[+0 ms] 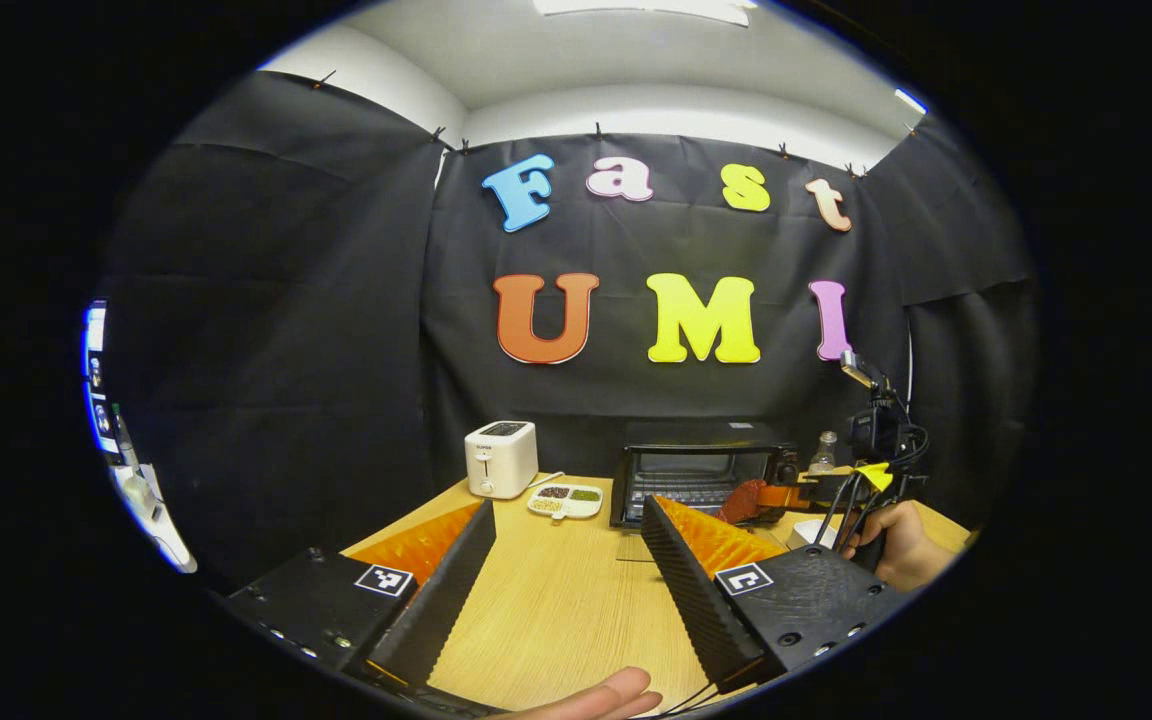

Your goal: Open the electric oven with the left hand, put the food in, and close the electric oven.

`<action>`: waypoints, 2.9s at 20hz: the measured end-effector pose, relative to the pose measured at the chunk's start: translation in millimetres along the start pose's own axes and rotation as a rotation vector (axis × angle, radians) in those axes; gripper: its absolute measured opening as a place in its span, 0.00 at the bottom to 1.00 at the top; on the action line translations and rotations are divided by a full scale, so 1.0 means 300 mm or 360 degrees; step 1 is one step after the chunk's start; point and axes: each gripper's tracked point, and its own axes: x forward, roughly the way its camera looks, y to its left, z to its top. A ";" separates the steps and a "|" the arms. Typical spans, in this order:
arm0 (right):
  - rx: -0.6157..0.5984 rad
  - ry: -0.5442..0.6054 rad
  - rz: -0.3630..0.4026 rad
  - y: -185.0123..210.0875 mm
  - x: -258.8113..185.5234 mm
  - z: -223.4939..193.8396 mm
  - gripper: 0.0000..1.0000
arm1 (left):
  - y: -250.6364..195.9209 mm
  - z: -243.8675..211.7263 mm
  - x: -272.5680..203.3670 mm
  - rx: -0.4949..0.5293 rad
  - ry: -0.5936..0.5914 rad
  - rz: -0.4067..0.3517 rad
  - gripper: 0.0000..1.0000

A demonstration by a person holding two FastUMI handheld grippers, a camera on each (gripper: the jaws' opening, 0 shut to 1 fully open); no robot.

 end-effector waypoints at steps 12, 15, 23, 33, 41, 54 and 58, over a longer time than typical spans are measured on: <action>0.0845 0.0031 0.0187 0.050 0.378 0.072 0.09 | 0.054 -0.050 0.150 0.0001 0.0079 0.0048 0.94; 0.0969 -0.0056 0.0191 0.035 0.480 0.110 0.09 | 0.048 -0.061 0.168 0.0007 0.0101 0.0047 0.94; 0.0969 -0.0167 0.0086 -0.047 0.632 0.098 0.10 | 0.020 -0.080 0.180 -0.0012 0.0101 0.0030 0.94; 0.0769 -0.0188 -0.0130 -0.157 0.632 0.078 0.29 | 0.010 -0.093 0.161 -0.0018 0.0113 0.0010 0.94; 0.0554 -0.0197 -0.0127 -0.166 0.516 0.059 0.51 | -0.024 -0.097 0.147 -0.0033 0.0151 -0.0017 0.94; 0.0012 -0.0273 -0.0066 -0.129 0.094 0.065 1.00 | -0.153 -0.260 0.140 -0.0004 0.0360 -0.0124 0.94; -0.0148 -0.0368 -0.0078 -0.119 -0.089 0.129 1.00 | -0.205 -0.337 0.163 0.0011 0.0447 -0.0143 0.94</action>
